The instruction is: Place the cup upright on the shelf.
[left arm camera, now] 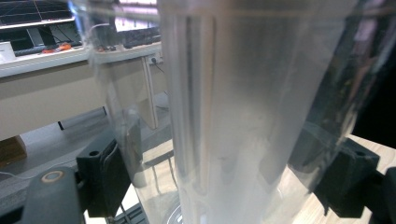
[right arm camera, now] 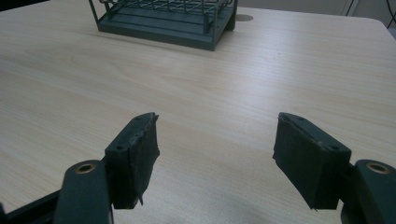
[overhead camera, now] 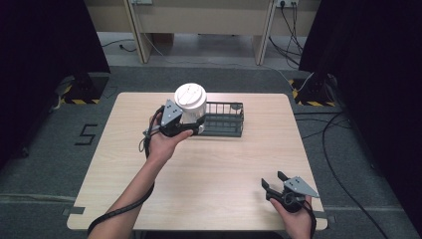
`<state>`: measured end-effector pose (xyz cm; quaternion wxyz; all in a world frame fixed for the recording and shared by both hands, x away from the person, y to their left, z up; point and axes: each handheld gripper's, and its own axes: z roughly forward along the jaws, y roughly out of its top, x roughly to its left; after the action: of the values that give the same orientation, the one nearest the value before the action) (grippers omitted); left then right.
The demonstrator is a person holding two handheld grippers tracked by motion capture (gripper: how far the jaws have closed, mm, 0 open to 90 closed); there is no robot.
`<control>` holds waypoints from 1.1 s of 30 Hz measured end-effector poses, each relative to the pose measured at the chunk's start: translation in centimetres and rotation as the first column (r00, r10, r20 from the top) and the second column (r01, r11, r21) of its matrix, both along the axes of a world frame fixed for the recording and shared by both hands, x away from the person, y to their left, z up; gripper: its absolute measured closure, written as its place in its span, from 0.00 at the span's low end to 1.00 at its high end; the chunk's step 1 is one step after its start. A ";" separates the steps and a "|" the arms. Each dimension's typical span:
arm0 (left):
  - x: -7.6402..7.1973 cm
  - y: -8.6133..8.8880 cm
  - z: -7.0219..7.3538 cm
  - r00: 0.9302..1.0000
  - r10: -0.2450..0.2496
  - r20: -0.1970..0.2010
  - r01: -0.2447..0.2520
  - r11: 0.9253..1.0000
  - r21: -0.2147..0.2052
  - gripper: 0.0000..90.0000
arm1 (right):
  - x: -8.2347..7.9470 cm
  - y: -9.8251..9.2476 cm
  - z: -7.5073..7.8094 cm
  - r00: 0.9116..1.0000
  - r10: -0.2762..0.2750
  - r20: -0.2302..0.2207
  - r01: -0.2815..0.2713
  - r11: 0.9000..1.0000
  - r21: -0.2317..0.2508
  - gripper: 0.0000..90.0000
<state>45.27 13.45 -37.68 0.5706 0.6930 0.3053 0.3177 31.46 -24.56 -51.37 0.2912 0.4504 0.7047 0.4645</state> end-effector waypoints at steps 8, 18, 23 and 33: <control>0.3 -0.3 -0.1 1.000 -0.003 -0.009 0.003 1.000 -0.009 0.19 | 0.0 0.0 0.0 1.000 -0.001 0.001 0.001 1.000 0.002 0.35; 0.7 -0.4 0.1 1.000 -0.003 -0.007 0.002 1.000 -0.009 0.19 | 0.0 0.0 0.0 1.000 -0.002 -0.001 0.002 1.000 0.010 0.35; 0.9 -0.3 0.1 1.000 0.006 -0.006 -0.006 1.000 -0.016 0.19 | 0.0 0.0 0.0 1.000 0.005 0.006 -0.005 1.000 0.001 0.35; 1.9 -0.9 0.4 1.000 0.002 -0.005 -0.002 1.000 -0.009 0.19 | 0.1 0.0 0.0 1.000 0.001 -0.003 -0.001 1.000 0.006 0.35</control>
<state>47.19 12.56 -37.26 0.5727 0.6908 0.3088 0.3154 31.52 -24.59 -51.38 0.2885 0.4515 0.7040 0.4663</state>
